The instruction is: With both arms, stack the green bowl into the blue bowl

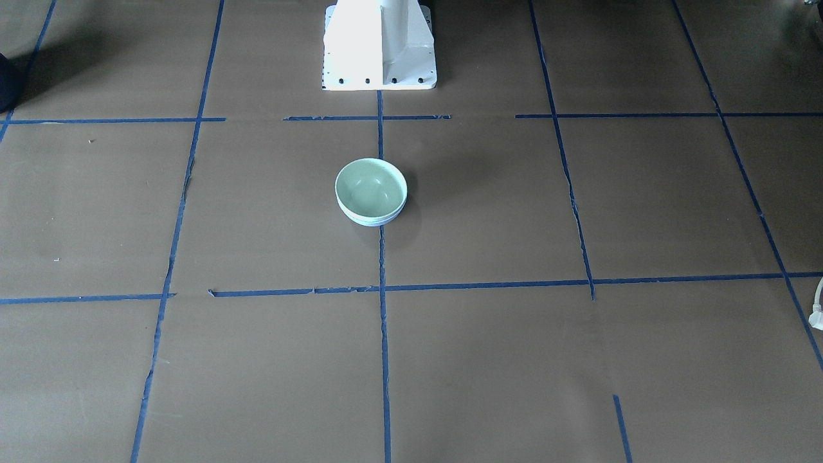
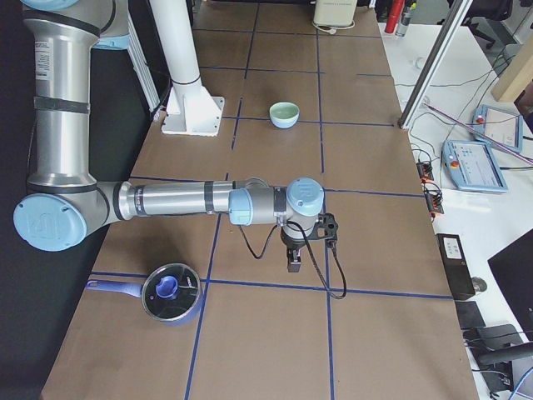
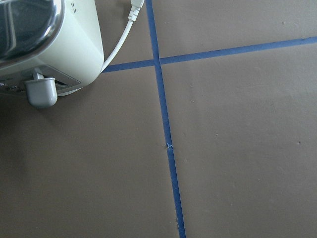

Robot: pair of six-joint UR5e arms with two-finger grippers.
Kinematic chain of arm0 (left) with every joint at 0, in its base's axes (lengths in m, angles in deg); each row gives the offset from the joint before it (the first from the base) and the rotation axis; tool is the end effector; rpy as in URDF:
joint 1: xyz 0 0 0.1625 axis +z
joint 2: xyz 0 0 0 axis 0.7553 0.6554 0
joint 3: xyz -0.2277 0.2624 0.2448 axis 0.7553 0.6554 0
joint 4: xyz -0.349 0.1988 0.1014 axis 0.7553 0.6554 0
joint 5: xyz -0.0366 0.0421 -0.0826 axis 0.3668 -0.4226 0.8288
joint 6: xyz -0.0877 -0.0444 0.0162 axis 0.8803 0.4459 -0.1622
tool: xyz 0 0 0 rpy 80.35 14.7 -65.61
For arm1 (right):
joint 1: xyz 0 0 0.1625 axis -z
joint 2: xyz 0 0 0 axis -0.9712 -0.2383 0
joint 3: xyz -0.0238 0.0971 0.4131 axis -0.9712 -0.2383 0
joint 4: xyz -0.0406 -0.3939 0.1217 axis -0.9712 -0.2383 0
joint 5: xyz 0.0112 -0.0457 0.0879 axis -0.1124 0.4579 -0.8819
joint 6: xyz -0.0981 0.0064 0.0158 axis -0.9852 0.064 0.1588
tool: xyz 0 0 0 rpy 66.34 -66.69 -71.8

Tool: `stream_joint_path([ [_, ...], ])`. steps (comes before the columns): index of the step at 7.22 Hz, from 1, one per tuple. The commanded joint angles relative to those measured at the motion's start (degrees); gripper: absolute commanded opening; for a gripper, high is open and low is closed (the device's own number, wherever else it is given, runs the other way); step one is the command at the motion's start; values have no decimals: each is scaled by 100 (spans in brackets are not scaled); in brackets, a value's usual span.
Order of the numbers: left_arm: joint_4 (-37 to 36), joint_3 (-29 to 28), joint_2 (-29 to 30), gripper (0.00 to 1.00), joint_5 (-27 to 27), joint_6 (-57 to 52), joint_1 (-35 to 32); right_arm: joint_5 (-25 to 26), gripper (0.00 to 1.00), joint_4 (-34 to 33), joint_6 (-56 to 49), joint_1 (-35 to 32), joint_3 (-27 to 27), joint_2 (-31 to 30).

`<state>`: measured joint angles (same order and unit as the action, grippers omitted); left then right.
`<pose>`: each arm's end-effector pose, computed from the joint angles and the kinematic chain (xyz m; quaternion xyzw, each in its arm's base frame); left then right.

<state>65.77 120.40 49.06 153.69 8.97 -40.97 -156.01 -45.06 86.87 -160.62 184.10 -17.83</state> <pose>-0.0609 -0.4470 0.6244 0.0254 0.3967 0.0692 0.9150 0.0158 -0.4668 0.6200 -0.0016 -0.3940 -0.0390 0.9183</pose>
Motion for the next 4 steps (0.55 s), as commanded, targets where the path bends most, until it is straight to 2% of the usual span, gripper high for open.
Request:
stream_joint_path([
  [1, 8, 25, -3, 100, 0, 3, 2, 2, 100, -5, -4, 13, -327, 201],
  [4, 0, 34, -3, 100, -9, 3, -7, -42, 100, 4, 14, -14, -259, 176],
])
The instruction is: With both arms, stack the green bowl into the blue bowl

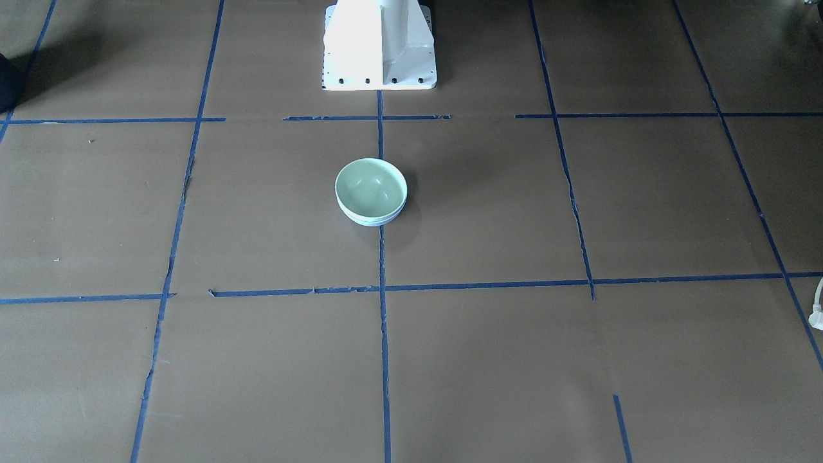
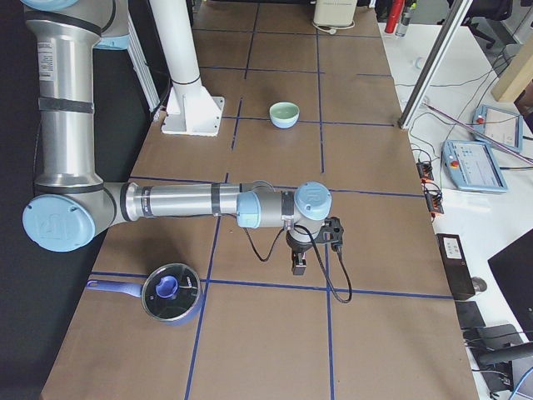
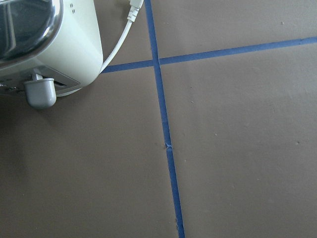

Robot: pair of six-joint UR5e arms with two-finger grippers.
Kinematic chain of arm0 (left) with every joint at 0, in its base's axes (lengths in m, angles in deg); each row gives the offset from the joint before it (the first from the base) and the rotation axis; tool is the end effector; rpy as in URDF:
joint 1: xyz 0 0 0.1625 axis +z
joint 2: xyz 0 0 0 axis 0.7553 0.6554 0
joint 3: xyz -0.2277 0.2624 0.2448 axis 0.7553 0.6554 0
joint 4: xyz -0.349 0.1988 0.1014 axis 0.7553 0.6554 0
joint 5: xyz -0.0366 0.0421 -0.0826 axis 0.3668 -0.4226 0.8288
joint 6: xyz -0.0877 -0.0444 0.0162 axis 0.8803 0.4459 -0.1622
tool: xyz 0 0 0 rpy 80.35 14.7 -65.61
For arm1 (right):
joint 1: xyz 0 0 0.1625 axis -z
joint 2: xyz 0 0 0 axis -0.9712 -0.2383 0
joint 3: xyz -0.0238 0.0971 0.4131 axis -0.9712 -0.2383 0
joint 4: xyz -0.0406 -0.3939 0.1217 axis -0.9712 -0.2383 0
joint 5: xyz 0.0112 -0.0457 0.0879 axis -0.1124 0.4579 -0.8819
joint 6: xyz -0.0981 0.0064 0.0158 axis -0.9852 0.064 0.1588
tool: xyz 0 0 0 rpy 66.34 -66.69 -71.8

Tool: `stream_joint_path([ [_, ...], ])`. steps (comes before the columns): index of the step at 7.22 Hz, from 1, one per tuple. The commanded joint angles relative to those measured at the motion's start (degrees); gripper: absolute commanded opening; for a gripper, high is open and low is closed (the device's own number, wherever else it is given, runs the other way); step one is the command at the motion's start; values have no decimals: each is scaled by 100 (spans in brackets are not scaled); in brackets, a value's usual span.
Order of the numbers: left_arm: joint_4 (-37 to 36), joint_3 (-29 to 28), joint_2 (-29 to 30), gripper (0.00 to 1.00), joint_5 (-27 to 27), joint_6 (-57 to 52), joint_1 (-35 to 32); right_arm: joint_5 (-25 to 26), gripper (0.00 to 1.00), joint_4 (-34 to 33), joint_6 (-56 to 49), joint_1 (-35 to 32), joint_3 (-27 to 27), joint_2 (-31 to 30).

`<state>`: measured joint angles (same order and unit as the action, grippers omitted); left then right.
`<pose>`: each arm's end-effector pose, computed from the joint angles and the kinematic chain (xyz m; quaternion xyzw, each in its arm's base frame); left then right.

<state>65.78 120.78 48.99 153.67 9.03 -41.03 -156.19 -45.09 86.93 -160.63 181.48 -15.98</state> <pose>-0.0614 -0.4467 0.6217 0.0279 0.3964 0.0693 0.9150 0.0144 -0.4799 0.6273 -0.0083 -0.3951 -0.0357 0.9179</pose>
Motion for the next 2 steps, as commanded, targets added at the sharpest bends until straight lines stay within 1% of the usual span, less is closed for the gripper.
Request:
stream_joint_path([
  [1, -36, -21, 47, 100, -311, -2, 8, -33, 100, 7, 86, -126, 55, -53],
  [2, -36, -4, 91, 100, -610, -11, 8, 27, 100, 16, 113, -293, 64, -44],
])
